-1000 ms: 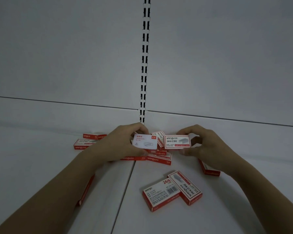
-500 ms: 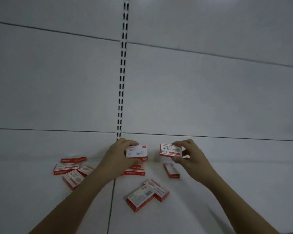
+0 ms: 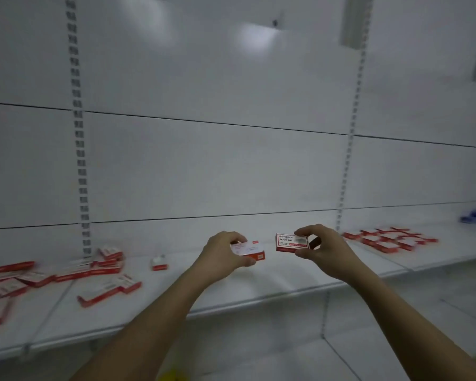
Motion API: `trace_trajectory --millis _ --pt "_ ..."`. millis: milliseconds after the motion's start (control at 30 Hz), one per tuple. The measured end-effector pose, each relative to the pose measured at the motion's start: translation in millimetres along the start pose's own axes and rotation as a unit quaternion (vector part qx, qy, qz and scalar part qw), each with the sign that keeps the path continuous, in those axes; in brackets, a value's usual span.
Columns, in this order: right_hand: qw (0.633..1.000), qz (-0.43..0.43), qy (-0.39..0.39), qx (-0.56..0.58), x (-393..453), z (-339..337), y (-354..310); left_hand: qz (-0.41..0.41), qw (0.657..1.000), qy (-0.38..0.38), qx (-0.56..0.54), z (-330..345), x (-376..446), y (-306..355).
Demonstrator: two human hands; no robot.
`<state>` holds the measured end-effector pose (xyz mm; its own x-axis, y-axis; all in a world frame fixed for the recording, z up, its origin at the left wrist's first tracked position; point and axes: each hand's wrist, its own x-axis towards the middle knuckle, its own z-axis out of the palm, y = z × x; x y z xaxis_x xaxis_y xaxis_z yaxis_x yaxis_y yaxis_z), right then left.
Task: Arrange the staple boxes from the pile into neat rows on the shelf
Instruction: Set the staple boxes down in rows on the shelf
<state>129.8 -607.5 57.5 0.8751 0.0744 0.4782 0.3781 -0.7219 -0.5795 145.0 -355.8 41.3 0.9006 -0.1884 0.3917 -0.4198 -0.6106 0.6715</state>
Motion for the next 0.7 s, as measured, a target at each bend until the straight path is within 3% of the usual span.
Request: trace_trajectory --millis 300,533,700 --pt "0.989 0.094 0.060 -0.093 -96 -196 142 0.043 0.996 -0.073 -0.016 181 28 170" --pt "0.981 0.152 0.076 -0.094 -124 -243 247 0.062 0.990 -0.124 -0.004 295 59 223" --pt "0.977 0.172 0.062 -0.109 -98 -258 314 0.048 0.993 -0.109 -0.023 362 107 221"
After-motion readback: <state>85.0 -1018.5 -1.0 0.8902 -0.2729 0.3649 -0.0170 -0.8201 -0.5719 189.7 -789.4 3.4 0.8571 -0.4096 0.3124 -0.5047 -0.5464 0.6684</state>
